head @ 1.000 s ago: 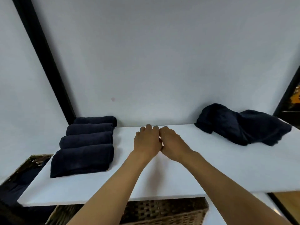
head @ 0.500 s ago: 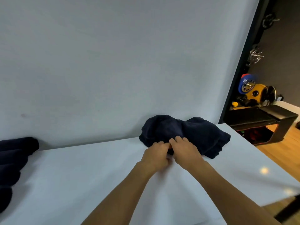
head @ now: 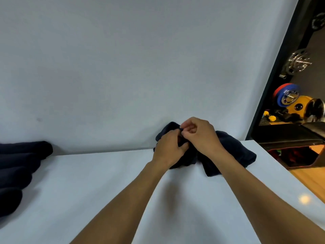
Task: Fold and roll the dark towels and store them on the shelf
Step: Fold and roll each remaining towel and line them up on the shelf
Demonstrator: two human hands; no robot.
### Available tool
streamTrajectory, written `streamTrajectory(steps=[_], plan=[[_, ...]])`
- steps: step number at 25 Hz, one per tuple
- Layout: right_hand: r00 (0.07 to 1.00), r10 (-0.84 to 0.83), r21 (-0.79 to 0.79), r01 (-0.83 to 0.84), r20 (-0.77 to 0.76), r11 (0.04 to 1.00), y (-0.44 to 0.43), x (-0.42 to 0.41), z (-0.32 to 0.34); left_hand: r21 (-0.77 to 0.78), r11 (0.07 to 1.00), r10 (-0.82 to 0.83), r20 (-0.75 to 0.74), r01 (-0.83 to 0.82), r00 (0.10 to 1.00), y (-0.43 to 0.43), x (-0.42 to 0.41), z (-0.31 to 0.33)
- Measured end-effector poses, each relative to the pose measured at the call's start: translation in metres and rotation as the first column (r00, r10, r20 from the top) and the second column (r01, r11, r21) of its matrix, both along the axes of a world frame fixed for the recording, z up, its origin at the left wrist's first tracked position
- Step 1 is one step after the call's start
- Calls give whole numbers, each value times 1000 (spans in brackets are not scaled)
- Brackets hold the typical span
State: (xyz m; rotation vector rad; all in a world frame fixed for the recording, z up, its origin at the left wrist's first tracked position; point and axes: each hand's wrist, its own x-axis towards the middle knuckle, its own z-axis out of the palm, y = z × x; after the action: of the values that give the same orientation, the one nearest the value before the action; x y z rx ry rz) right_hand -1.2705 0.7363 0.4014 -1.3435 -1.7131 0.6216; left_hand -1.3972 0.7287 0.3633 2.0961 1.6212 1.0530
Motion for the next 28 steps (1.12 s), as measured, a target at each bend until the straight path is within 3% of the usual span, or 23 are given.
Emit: streamTrajectory(steps=[5, 11, 15, 17, 20, 24, 28], plan=[[952, 57, 105, -26, -302, 994, -3, -13, 65, 40, 998, -57, 363, 46, 930, -8, 1, 65], [878, 254, 237, -167, -407, 957, -15, -35, 136, 236, 972, -106, 412, 7, 905, -17, -22, 141], [943, 277, 363, -196, -185, 911, -19, -50, 180, 270, 963, -91, 313, 4, 946, -19, -61, 202], [987, 157, 478, -146, 18, 866, -20, -60, 192, 284, 959, -71, 238, 1, 969, -24, -80, 225], [974, 18, 582, -150, 225, 799, -24, -71, 202, 266, 964, -53, 124, 19, 991, -39, -103, 244], [921, 24, 477, -223, 388, 850, -28, -83, 200, 167, 983, -91, 110, 72, 990, -60, -136, 246], [912, 202, 309, -319, 358, 896, -34, -92, 191, 51, 997, -68, 41, 66, 997, -70, -160, 242]])
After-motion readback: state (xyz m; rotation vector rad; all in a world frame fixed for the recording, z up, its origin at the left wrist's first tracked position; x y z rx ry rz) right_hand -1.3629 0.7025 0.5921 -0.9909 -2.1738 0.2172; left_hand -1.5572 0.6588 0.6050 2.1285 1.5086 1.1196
